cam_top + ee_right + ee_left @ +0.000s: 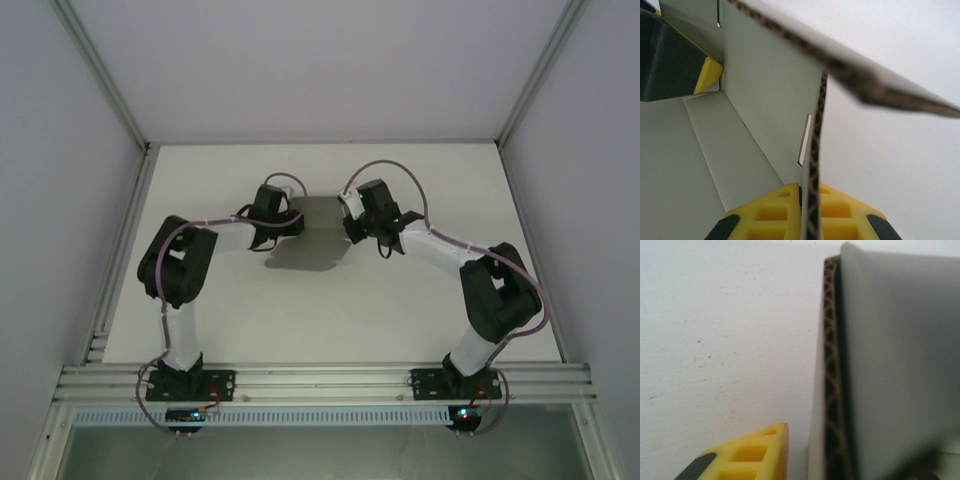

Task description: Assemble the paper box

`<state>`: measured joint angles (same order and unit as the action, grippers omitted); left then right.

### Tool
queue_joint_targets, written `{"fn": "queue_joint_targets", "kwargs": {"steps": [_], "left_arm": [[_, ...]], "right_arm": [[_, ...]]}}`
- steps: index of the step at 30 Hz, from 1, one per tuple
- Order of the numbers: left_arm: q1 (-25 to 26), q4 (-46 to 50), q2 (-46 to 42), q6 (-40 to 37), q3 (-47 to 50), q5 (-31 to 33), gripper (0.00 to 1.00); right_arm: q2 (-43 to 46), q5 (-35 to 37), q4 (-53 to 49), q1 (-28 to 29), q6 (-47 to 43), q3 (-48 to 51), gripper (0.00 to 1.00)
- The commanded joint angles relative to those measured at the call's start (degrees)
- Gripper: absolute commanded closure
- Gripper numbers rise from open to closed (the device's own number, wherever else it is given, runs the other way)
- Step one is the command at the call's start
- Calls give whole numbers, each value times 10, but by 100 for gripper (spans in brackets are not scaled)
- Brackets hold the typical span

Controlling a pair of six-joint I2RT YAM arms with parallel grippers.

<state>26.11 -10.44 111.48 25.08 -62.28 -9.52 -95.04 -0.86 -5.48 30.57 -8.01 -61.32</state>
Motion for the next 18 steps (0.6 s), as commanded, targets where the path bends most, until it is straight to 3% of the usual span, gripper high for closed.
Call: {"fn": "queue_joint_targets", "kwargs": {"steps": [1,5,14,18], "left_arm": [[-21,-12,-24,-21,-5,-15,67],[-20,-24,-32,-18,-4,-34,58],[-23,-34,-40,-22,0,-1,60],[-20,-30,-15,-21,-17,-36,63]], "right_arm": [[-5,13,-96,-2,-31,3,100],[-9,18,-97,-3,-30,1,100],[-11,14,-102,-4,-30,-3,100],[-12,17,-104,-2,-30,-6,100]]}}
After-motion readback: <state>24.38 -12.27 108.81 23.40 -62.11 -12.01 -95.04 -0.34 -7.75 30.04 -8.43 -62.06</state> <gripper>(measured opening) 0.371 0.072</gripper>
